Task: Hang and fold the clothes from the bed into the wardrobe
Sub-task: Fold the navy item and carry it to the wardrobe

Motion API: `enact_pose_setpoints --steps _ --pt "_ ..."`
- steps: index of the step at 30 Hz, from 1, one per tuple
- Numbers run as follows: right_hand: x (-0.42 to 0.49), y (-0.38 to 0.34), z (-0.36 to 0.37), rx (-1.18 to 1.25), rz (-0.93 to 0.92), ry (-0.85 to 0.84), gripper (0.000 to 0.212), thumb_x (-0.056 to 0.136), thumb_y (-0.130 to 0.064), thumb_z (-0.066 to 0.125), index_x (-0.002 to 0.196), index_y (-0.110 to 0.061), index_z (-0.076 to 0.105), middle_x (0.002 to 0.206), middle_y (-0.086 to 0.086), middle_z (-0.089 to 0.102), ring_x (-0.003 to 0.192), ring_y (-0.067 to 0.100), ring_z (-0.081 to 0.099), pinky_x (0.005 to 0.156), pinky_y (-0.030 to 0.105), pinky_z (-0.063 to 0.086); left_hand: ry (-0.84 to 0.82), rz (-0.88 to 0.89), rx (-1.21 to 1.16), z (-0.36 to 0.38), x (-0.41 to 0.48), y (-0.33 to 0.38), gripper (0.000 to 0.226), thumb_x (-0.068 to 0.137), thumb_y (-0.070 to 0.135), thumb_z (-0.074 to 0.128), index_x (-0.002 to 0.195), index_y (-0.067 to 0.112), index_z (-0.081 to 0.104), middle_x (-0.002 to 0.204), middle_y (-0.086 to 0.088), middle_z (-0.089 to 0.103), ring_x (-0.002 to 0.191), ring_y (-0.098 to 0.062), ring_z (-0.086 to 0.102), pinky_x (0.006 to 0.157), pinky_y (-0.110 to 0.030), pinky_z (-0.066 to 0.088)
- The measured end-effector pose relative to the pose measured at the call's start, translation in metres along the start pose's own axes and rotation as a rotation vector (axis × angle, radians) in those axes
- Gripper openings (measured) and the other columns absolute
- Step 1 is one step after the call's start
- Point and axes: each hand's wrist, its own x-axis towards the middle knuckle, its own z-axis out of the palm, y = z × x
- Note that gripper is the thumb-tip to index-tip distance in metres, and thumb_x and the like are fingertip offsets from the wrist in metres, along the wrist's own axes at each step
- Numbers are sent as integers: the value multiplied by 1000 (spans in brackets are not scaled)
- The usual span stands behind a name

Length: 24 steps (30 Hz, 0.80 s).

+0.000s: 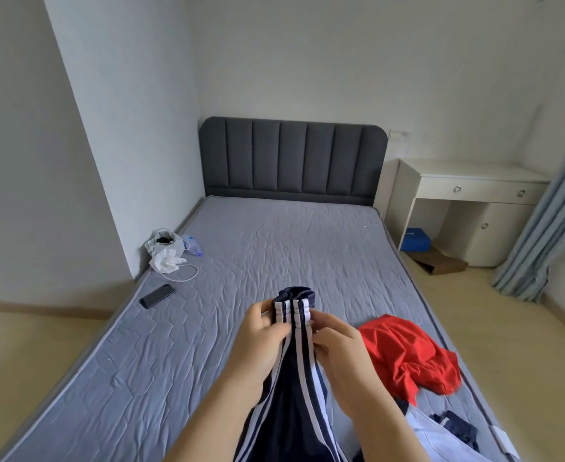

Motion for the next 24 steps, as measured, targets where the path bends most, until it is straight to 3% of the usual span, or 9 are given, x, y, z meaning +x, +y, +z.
enact_pose_setpoints --steps 5,8,11,14,16,18,20,22,24 --pt "1 -3 -1 70 -23 -26 56 83 22 31 70 -10 75 81 12 74 76 19 71 64 20 54 -18 144 229 -4 -4 -3 38 75 14 74 95 34 49 99 14 65 90 4 60 71 -13 43" --pt "1 -5 -1 60 -7 -53 47 85 21 32 76 -4 71 81 11 74 75 17 71 63 19 54 11 202 258 -11 -4 -1 42 70 11 77 94 33 51 94 12 65 80 7 61 66 -8 44" --pt "1 -7 1 1 -92 78 42 85 18 39 83 -10 70 75 -1 70 68 5 66 61 14 51 11 171 206 -22 2 5 39 71 6 71 95 28 50 91 4 65 75 -3 61 67 -17 44" --pt "7 -11 -9 -92 -146 242 42 84 3 60 113 -26 57 101 -6 54 90 7 55 73 17 46 -83 127 29 -34 5 9 43 57 9 63 97 23 51 83 -2 62 70 -12 57 69 -24 43" --pt "9 -10 -17 -101 -69 161 67 79 -13 71 133 -35 38 122 -7 46 114 13 46 90 26 37 -184 97 -174 -43 7 12 42 54 2 56 93 18 54 76 -5 61 67 -15 57 66 -27 47" --pt "10 -6 -20 9 15 -4 83 68 -21 76 139 -34 34 130 -2 50 122 16 47 97 29 34 -282 69 -387 -49 9 15 40 53 -4 50 88 15 59 72 -6 63 64 -17 61 59 -28 53" --pt "11 -2 -20 91 59 -170 70 65 -21 71 131 -23 48 121 4 64 115 19 58 98 32 41 -321 65 -487 -53 11 19 39 54 -4 47 85 14 62 71 -6 65 63 -17 64 57 -27 55" --pt "14 1 -16 137 66 -242 42 69 -11 74 109 -12 66 107 9 71 102 22 66 84 30 52 -317 76 -478 -56 13 24 39 56 -2 49 90 14 60 72 -5 66 63 -15 65 57 -25 55" --pt "18 0 -11 147 41 -159 21 73 -3 72 94 -6 72 98 15 72 92 25 69 73 28 56 -286 82 -210 -59 18 26 40 67 0 64 101 19 55 81 -1 66 68 -9 65 60 -21 53"
